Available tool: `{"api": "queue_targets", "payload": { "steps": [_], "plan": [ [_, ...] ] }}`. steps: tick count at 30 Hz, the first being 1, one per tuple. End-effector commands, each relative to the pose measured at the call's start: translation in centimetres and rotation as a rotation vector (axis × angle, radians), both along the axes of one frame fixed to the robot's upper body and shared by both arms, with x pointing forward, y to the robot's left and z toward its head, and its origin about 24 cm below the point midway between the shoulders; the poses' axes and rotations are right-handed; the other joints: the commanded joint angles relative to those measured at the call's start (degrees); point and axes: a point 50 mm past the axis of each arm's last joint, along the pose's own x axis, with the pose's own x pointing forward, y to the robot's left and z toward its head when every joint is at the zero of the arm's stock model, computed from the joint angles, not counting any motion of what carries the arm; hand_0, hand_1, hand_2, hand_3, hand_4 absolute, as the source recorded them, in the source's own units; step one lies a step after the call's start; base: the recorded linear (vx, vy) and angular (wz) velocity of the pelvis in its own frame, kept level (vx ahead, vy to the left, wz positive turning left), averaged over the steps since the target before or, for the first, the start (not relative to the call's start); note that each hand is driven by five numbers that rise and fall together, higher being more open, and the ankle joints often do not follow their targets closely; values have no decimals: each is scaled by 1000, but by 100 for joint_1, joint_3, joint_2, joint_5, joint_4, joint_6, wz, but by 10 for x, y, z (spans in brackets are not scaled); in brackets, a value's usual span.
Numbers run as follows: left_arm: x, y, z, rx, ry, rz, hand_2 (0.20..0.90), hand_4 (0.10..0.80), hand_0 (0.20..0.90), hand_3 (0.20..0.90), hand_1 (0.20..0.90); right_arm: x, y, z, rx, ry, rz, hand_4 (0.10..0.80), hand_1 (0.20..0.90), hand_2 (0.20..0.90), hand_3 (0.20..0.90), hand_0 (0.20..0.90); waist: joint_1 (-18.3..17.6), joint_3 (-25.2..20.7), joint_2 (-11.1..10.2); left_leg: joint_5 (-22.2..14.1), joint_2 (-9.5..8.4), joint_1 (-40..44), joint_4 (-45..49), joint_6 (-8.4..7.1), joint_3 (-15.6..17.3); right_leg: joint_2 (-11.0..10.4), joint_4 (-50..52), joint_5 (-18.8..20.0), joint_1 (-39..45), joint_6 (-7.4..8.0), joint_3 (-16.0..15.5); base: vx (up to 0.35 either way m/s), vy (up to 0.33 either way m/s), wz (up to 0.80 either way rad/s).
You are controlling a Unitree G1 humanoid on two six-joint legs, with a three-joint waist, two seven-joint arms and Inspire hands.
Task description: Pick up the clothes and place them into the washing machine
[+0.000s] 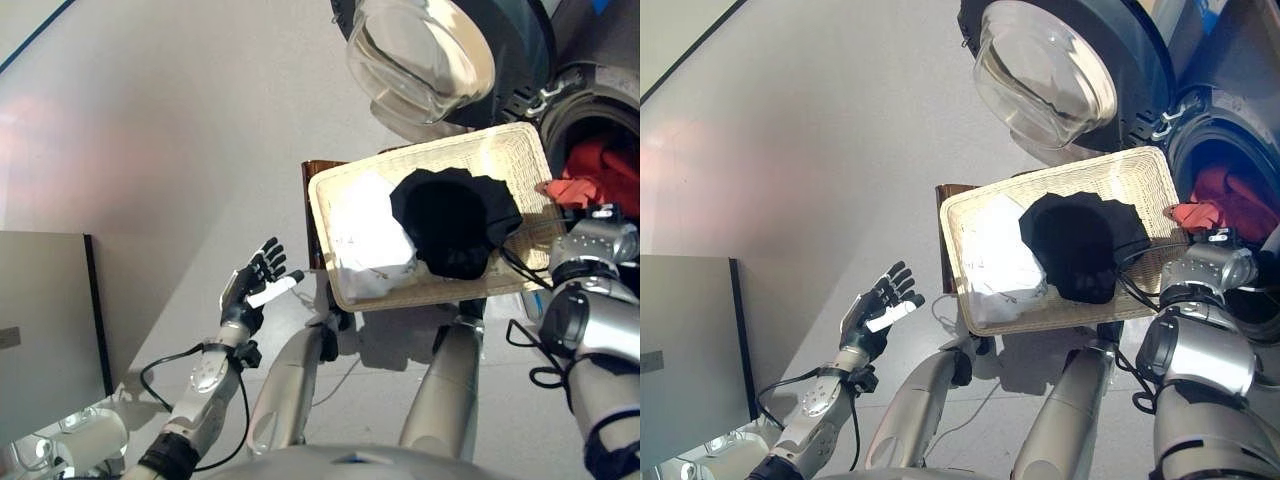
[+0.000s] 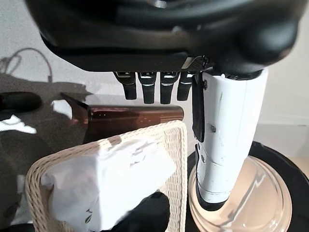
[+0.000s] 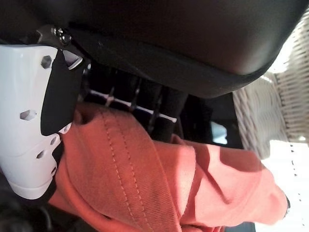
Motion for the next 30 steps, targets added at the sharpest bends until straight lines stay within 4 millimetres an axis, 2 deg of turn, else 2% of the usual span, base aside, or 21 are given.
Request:
{"api": "queue_targets", "payload": {
  "steps": [1, 8, 13, 17, 20, 23, 27, 28, 29, 30],
  "plan": [
    [6, 18, 23, 8, -145, 55, 900, 800, 900, 900, 900, -2, -16, 51, -225, -54, -26, 300, 200, 200, 200, 200, 83, -258, -62, -259, 456, 18, 132, -712, -537, -123, -23, -49, 219, 13, -12, -3, -25, 9],
    [6, 27, 25, 38, -149, 70, 900, 800, 900, 900, 900, -28, -42, 68, -170, -162, -184, 300, 200, 200, 200, 200, 131, -365, -116, -167, 405, -7, -34, -758, -639, -139, -78, -65, 241, 13, -71, -1, 1, 17],
    [1, 28, 26, 20, -145, 84, 900, 800, 900, 900, 900, -53, -63, 78, -83, -225, -320, 300, 200, 200, 200, 200, 146, -505, 2, -112, 356, -53, -194, -760, -560, -170, -49, -69, -12, 15, 113, 22, 49, 6],
    [-1, 28, 28, -7, -151, 91, 900, 800, 900, 900, 900, -65, -71, 89, -68, -247, -382, 300, 200, 200, 200, 200, 148, -567, 107, -81, 363, -61, -277, -753, -471, -163, -56, -86, -160, 26, 239, 22, 35, -8],
    [-2, 26, 28, -31, -147, 93, 900, 800, 900, 900, 900, -76, -77, 88, -50, -254, -434, 300, 200, 200, 200, 200, 99, -591, 164, -73, 363, -83, -281, -753, -449, -172, -71, -92, -193, 33, 283, 2, 9, -15],
    [-4, 26, 28, -32, -148, 89, 900, 800, 900, 900, 900, -77, -78, 85, -52, -227, -438, 300, 200, 200, 200, 200, 89, -580, 210, -37, 365, -100, -278, -744, -443, -170, -65, -47, -237, 32, 299, -3, 2, -5],
    [-4, 26, 28, -36, -147, 78, 900, 800, 900, 900, 900, -70, -73, 80, -49, -239, -407, 300, 200, 200, 200, 200, 66, -591, 205, -68, 369, -144, -222, -734, -419, -164, 5, -52, -305, 28, 326, -16, 0, 0],
    [-4, 26, 28, -36, -147, 77, 900, 800, 900, 900, 900, -67, -72, 81, -59, -243, -393, 320, 227, 227, 227, 227, 68, -605, 189, -129, 374, -136, -193, -744, -408, -176, 38, -109, -294, 34, 326, 0, 0, 0],
    [-4, 26, 28, -37, -148, 78, 900, 800, 900, 900, 900, -67, -71, 82, -59, -245, -392, 522, 510, 510, 510, 510, 62, -595, 191, -79, 375, -158, -196, -738, -407, -168, 20, -49, -312, 26, 334, 0, 0, 0],
    [-5, 27, 28, -36, -148, 80, 900, 800, 900, 900, 900, -65, -70, 82, -68, -243, -383, 800, 900, 900, 900, 900, 63, -609, 177, -136, 375, -141, -180, -744, -400, -169, 43, -107, -302, 32, 332, -43, 2, 0]
  ]
}}
